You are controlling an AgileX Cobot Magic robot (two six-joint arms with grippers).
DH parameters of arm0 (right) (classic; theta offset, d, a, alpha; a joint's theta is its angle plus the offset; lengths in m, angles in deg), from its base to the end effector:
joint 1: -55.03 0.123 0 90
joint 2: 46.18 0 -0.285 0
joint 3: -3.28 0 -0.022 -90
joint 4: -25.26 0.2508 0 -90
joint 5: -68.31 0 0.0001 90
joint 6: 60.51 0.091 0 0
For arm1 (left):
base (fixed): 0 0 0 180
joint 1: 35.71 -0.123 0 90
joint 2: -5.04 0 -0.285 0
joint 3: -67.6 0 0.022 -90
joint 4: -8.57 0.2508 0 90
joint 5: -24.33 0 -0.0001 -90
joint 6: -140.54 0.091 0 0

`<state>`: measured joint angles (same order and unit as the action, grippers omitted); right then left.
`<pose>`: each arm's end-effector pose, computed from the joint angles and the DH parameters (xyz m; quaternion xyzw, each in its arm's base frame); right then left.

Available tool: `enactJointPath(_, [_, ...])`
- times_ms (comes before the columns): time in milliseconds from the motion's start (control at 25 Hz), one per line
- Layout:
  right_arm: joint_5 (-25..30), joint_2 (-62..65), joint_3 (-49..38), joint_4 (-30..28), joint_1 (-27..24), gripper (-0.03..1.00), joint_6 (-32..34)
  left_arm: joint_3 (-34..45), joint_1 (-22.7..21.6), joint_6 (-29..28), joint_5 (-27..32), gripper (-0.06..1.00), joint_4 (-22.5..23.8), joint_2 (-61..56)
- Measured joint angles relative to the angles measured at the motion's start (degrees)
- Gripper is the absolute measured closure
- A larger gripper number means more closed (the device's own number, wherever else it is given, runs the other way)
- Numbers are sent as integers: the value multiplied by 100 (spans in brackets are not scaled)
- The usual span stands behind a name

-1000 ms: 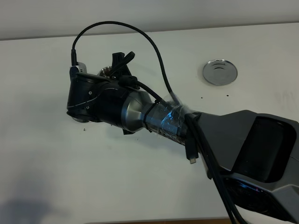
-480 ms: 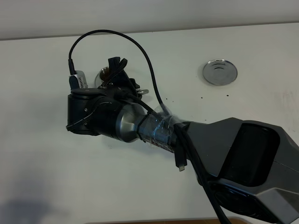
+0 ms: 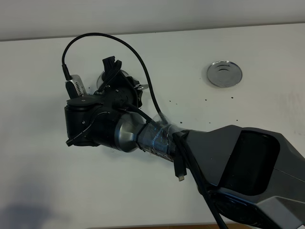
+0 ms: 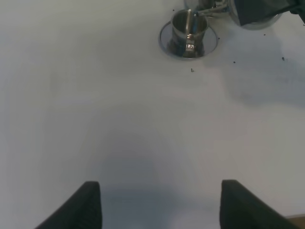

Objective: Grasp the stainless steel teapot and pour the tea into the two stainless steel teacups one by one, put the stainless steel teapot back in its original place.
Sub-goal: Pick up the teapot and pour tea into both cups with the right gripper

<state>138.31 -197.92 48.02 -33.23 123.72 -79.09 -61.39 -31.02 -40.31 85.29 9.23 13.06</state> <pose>0.2547 0.4523 0.1538 -0.7141 0.5243 -0.4100 0.2169 0.0003 0.0009 0.2651 0.0289 0.8655 -0.0184 0.4998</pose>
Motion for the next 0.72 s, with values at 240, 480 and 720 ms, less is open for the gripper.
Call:
enactJointPath(240, [-12, -19, 0, -243, 0, 78, -197, 0, 0, 0, 0, 36, 0, 0])
enactJointPath(480, [-18, -60, 0, -419, 0, 78, -498, 0, 0, 0, 0, 36, 0, 0])
enactJointPath(720, [-18, -60, 0, -701, 0, 78, -590, 0, 0, 0, 0, 36, 0, 0])
